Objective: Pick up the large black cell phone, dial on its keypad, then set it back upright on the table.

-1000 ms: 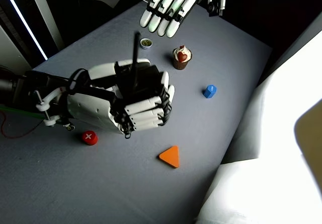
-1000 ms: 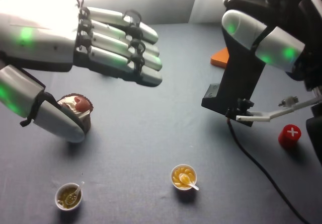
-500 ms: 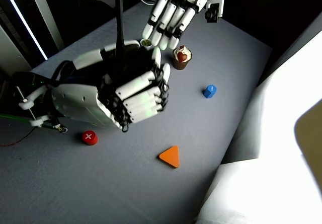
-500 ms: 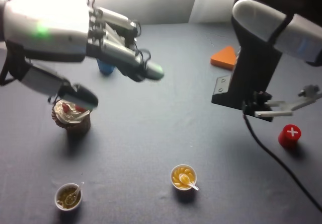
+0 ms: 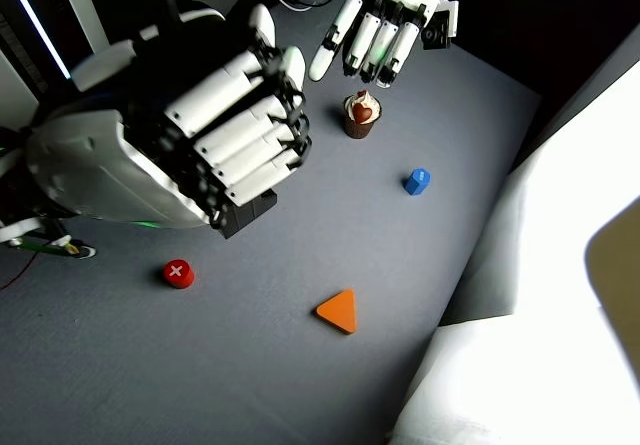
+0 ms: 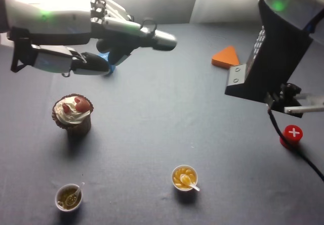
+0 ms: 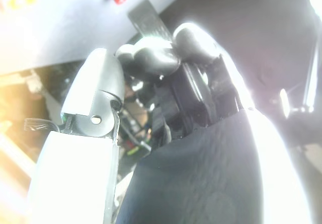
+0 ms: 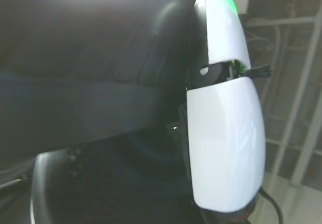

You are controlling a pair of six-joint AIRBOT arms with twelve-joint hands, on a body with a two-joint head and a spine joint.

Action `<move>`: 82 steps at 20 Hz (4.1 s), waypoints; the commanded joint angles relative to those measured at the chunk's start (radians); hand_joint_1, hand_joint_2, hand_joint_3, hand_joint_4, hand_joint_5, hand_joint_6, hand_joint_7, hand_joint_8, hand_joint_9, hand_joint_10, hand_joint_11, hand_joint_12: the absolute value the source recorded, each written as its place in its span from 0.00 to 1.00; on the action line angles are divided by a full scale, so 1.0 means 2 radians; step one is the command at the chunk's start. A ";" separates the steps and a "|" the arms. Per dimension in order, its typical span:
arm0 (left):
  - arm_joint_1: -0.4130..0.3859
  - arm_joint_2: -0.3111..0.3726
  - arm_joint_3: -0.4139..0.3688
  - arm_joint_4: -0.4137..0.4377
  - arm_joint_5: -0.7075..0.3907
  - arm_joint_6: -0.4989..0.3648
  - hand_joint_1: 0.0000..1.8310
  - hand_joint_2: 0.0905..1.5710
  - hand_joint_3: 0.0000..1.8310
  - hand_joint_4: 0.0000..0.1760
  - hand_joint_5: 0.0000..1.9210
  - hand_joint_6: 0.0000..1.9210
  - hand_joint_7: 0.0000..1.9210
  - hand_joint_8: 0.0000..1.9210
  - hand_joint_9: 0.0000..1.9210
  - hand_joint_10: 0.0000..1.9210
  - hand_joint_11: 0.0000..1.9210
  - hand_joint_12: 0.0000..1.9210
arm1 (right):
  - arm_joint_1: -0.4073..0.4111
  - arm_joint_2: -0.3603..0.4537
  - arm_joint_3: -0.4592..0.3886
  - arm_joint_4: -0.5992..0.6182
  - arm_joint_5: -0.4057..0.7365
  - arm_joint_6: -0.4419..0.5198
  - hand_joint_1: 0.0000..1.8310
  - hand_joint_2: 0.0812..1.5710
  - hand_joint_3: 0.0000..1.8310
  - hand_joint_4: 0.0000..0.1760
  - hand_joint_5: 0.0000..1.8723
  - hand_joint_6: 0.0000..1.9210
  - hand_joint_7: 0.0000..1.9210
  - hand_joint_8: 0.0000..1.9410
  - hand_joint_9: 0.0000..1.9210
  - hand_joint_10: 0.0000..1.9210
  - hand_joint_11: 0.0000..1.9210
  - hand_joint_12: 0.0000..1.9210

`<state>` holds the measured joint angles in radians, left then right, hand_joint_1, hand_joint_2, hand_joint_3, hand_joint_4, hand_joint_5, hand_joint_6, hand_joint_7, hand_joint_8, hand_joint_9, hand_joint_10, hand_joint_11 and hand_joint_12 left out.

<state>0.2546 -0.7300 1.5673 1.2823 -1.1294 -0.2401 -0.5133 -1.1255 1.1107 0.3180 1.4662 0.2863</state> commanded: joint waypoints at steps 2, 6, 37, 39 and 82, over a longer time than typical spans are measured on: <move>-0.008 -0.001 -0.003 -0.059 -0.021 0.002 0.71 0.80 0.00 0.68 0.06 0.00 0.35 0.82 0.40 1.00 0.41 1.00 | 0.013 0.009 -0.004 -0.008 0.076 0.011 0.81 0.72 0.00 0.00 0.44 0.59 0.46 0.53 0.45 0.63 0.35 0.88; -0.007 -0.008 -0.017 -0.062 -0.023 0.004 0.71 0.81 0.00 0.81 0.07 0.00 0.33 0.84 0.40 1.00 0.43 1.00 | 0.015 0.019 -0.021 -0.032 0.079 0.017 0.81 0.71 0.00 0.00 0.46 0.56 0.48 0.50 0.47 0.60 0.38 0.86; 0.009 -0.042 -0.044 -0.124 0.028 0.059 0.71 0.81 0.00 0.66 0.05 0.00 0.33 0.84 0.42 1.00 0.43 1.00 | 0.014 -0.010 0.009 -0.048 0.107 -0.009 0.81 0.72 0.00 0.00 0.45 0.56 0.46 0.52 0.44 0.64 0.38 0.89; 0.011 -0.049 -0.031 -0.123 0.036 0.066 0.71 0.82 0.00 0.69 0.05 0.00 0.33 0.85 0.42 1.00 0.44 1.00 | 0.017 -0.011 0.009 -0.048 0.107 -0.011 0.81 0.72 0.00 0.00 0.44 0.59 0.46 0.54 0.43 0.65 0.35 0.90; 0.031 -0.043 0.063 -0.137 -0.001 0.044 0.71 0.81 0.00 0.51 0.04 0.00 0.33 0.84 0.39 1.00 0.40 1.00 | 0.027 -0.008 0.001 -0.057 0.107 -0.017 0.81 0.73 0.00 0.00 0.43 0.60 0.44 0.56 0.43 0.65 0.38 0.89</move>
<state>0.3431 -0.8204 1.6932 1.0943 -1.0595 -0.1524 -0.4721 -1.1549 1.1122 0.2153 1.5658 0.2344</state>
